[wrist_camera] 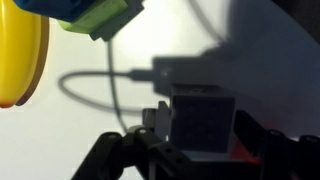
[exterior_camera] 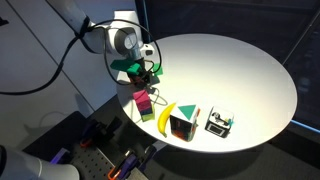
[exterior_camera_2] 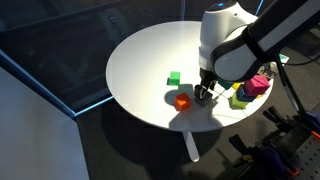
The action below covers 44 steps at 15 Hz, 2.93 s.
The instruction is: Take the gray block from the stack and put it on the table
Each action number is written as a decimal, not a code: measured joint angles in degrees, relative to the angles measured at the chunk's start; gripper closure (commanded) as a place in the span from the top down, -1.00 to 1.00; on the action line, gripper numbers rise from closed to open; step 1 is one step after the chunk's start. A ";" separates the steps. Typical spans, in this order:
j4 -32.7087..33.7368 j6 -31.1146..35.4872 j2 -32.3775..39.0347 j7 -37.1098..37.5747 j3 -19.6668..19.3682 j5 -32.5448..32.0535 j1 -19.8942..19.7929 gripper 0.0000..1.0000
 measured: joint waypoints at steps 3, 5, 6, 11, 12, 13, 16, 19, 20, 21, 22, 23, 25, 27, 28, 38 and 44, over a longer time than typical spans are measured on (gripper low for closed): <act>0.00 0.00 0.27 0.00 0.02 0.00 0.09 1.00; 0.02 -0.06 0.26 0.00 0.09 0.00 0.10 1.00; 0.05 -0.22 0.16 0.00 0.14 0.11 0.11 1.00; 0.79 -3.64 -2.78 0.89 0.82 1.58 0.11 1.00; 1.08 -4.45 -3.67 1.50 0.95 1.73 0.11 1.00; 1.27 -5.01 -4.57 2.11 1.01 1.75 0.14 1.00; 1.36 -6.24 -7.49 3.89 1.03 1.75 0.17 1.00; 1.27 -8.67 -10.75 5.69 0.96 1.75 0.10 1.00; 1.16 -9.92 -11.89 5.79 0.95 1.75 -0.07 1.00; 1.03 -11.37 -13.03 5.79 0.95 1.75 -0.32 1.00; 0.84 -12.92 -14.13 5.75 0.94 1.75 -0.64 1.00; 0.56 -14.60 -15.24 5.61 0.94 1.75 -1.02 1.00; -0.35 -17.86 -17.47 4.88 0.93 1.75 -1.80 1.00; -1.65 -20.81 -19.73 3.53 0.93 1.94 -2.50 1.00; -2.42 -22.15 -20.89 3.07 0.93 2.06 -2.77 1.00; -14.69 -27.40 -36.04 2.84 0.94 2.88 -4.33 1.00; -19.18 -27.63 -44.70 2.93 0.72 6.09 -6.69 1.00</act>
